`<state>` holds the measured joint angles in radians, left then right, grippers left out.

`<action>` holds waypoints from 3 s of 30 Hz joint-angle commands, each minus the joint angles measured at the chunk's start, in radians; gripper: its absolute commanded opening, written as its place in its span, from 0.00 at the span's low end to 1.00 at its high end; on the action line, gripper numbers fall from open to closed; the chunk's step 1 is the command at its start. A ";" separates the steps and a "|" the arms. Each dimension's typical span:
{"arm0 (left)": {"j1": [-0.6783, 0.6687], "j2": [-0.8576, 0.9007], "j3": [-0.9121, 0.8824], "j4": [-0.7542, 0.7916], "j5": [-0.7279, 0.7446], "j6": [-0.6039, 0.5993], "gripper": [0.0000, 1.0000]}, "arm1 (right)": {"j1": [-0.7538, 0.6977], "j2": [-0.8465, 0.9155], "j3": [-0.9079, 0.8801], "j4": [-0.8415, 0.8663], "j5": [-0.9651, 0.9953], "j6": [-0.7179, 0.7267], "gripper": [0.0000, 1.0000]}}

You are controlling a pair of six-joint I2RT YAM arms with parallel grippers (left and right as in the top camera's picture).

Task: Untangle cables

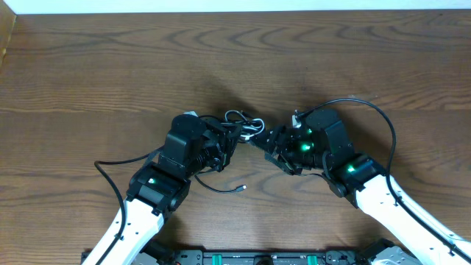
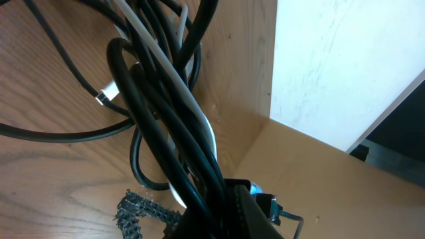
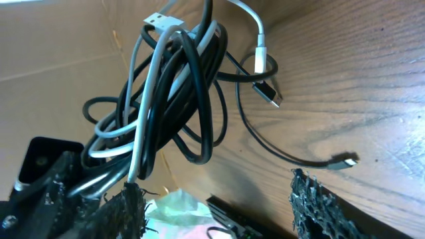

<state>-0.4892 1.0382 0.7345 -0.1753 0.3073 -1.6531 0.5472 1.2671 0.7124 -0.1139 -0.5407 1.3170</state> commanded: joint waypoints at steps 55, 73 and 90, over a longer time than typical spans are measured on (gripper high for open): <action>-0.100 0.000 0.005 0.064 0.119 -0.249 0.08 | -0.001 -0.001 0.011 0.019 0.448 -0.222 0.01; 0.035 0.055 0.005 -0.090 -0.204 -0.134 0.09 | -0.354 -0.124 0.011 0.198 -0.895 -0.888 0.01; 0.041 0.193 0.005 0.047 0.158 0.743 0.82 | -0.366 -0.123 0.011 0.391 -0.774 -0.713 0.01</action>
<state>-0.4522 1.2583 0.7341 -0.1291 0.3614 -1.2480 0.1925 1.1584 0.7105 0.2722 -1.3502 0.5663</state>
